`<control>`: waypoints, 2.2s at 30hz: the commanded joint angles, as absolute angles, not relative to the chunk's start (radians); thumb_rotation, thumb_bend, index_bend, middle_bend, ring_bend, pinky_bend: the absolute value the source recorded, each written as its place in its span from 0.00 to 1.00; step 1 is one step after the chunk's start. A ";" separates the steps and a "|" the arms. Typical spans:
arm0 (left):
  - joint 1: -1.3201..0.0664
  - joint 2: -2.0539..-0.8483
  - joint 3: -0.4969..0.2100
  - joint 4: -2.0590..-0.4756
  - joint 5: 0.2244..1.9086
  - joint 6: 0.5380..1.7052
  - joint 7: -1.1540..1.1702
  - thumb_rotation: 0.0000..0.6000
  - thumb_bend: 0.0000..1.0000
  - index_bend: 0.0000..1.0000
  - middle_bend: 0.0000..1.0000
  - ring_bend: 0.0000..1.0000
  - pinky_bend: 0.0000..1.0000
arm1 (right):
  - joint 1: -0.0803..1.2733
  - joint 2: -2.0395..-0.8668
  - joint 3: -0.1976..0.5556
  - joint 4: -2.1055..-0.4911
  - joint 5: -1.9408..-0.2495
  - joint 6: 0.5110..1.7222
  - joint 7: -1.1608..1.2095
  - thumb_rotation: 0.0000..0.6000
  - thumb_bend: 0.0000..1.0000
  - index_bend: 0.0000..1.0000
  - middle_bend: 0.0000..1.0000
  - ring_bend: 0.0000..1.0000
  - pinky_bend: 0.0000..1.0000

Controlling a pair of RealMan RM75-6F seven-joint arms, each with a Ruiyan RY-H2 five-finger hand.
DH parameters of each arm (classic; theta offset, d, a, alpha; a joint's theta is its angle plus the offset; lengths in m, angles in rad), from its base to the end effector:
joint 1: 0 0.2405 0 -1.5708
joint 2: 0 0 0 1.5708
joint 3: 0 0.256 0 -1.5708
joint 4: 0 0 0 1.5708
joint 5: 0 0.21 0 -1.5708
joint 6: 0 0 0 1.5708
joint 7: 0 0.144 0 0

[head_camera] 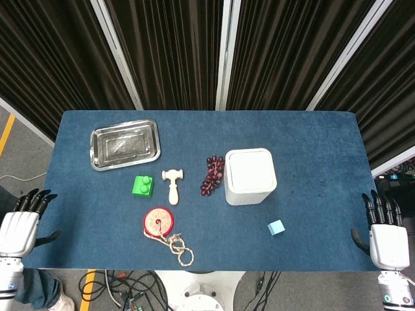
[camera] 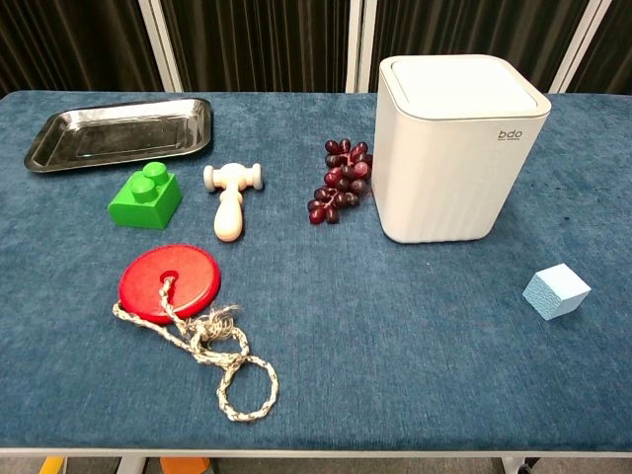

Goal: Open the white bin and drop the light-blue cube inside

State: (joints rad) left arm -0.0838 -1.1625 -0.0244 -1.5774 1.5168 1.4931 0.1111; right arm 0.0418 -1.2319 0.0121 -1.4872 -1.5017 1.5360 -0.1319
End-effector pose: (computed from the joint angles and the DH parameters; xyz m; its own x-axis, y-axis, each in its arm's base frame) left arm -0.3136 0.1756 0.1449 0.4894 0.0179 0.8719 0.8720 -0.0255 -0.4889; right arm -0.3317 -0.1601 0.1352 0.5247 -0.0097 0.8512 -0.8507 0.0309 0.5248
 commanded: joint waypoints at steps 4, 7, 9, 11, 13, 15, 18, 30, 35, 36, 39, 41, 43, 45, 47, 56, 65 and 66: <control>-0.082 -1.162 -0.022 -1.569 1.516 1.493 0.099 1.00 0.04 0.20 0.15 0.08 0.18 | 0.043 -1.230 0.018 -1.491 -1.502 1.528 -0.138 0.98 0.18 0.00 0.00 0.00 0.00; -0.081 -1.170 -0.022 -1.561 1.516 1.494 0.088 1.00 0.04 0.20 0.15 0.08 0.18 | 0.047 -1.223 0.018 -1.502 -1.509 1.522 -0.143 0.99 0.18 0.00 0.00 0.00 0.00; -0.083 -1.170 -0.021 -1.557 1.518 1.490 0.086 1.00 0.04 0.20 0.15 0.08 0.18 | 0.051 -1.217 0.020 -1.515 -1.515 1.519 -0.144 0.99 0.18 0.00 0.00 0.00 0.00; -0.084 -1.168 -0.023 -1.556 1.520 1.492 0.082 1.00 0.04 0.20 0.15 0.08 0.18 | 0.056 -1.211 0.022 -1.529 -1.522 1.515 -0.148 0.99 0.18 0.00 0.00 0.00 0.00; -0.082 -1.165 -0.024 -1.556 1.521 1.497 0.077 1.00 0.04 0.20 0.15 0.08 0.18 | 0.065 -1.206 0.025 -1.546 -1.535 1.512 -0.161 0.99 0.18 0.00 0.00 0.00 0.00; -0.079 -1.161 -0.020 -1.555 1.523 1.500 0.074 1.00 0.04 0.20 0.15 0.08 0.18 | 0.077 -1.198 0.026 -1.567 -1.552 1.503 -0.179 0.98 0.18 0.00 0.00 0.00 0.00; -0.074 -1.159 -0.015 -1.555 1.525 1.501 0.071 1.00 0.04 0.20 0.15 0.08 0.18 | 0.106 -1.181 0.031 -1.610 -1.576 1.478 -0.213 0.98 0.18 0.00 0.00 0.00 0.00; -0.073 -1.161 -0.014 -1.552 1.517 1.493 0.066 1.00 0.04 0.20 0.15 0.08 0.18 | 0.327 -1.176 0.117 -1.792 -1.625 1.248 -0.364 0.99 0.18 0.00 0.05 0.00 0.00; -0.072 -1.164 -0.011 -1.542 1.513 1.485 0.057 1.00 0.04 0.20 0.15 0.08 0.18 | 0.394 -1.227 0.134 -1.789 -1.583 1.160 -0.400 0.98 0.19 0.00 0.11 0.00 0.00; -0.072 -1.165 -0.010 -1.540 1.512 1.482 0.055 1.00 0.04 0.20 0.15 0.08 0.18 | 0.402 -1.234 0.134 -1.787 -1.575 1.149 -0.403 0.98 0.19 0.00 0.12 0.00 0.00; -0.073 -1.166 -0.009 -1.533 1.510 1.477 0.048 1.00 0.04 0.20 0.15 0.08 0.18 | 0.419 -1.253 0.132 -1.780 -1.556 1.125 -0.410 0.99 0.19 0.00 0.19 0.00 0.00; -0.074 -1.167 -0.009 -1.528 1.510 1.476 0.042 1.00 0.04 0.20 0.15 0.08 0.18 | 0.427 -1.261 0.128 -1.776 -1.543 1.114 -0.409 0.99 0.19 0.00 0.23 0.00 0.00; -0.075 -1.168 -0.010 -1.526 1.510 1.474 0.038 1.00 0.04 0.20 0.15 0.08 0.18 | 0.432 -1.266 0.125 -1.774 -1.533 1.107 -0.404 0.99 0.20 0.00 0.25 0.00 0.00; -0.075 -1.169 -0.010 -1.523 1.510 1.473 0.035 1.00 0.04 0.20 0.15 0.08 0.18 | 0.436 -1.270 0.120 -1.769 -1.527 1.102 -0.399 0.99 0.20 0.00 0.27 0.00 0.00; -0.075 -1.169 -0.010 -1.520 1.510 1.473 0.032 1.00 0.04 0.20 0.15 0.08 0.18 | 0.438 -1.272 0.113 -1.765 -1.525 1.101 -0.398 0.98 0.20 0.00 0.28 0.00 0.00; -0.074 -1.171 -0.008 -1.511 1.511 1.472 0.023 1.00 0.04 0.20 0.15 0.08 0.18 | 0.440 -1.290 0.080 -1.738 -1.525 1.102 -0.367 0.99 0.20 0.00 0.29 0.00 0.00; -0.075 -1.168 -0.009 -1.518 1.512 1.471 0.029 1.00 0.04 0.20 0.15 0.08 0.18 | 0.383 -1.210 0.069 -1.775 -1.682 1.306 -0.296 0.99 0.20 0.00 0.00 0.00 0.00; -0.076 -1.168 -0.009 -1.519 1.512 1.470 0.031 1.00 0.04 0.21 0.15 0.08 0.18 | 0.364 -1.184 0.052 -1.792 -1.688 1.322 -0.299 0.99 0.20 0.00 0.00 0.00 0.00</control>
State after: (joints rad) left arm -0.0759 -1.1680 -0.0088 -1.5189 1.5121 1.4704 0.0303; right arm 0.3973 -1.2272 0.0751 -1.7652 -1.6579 1.2851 -0.3100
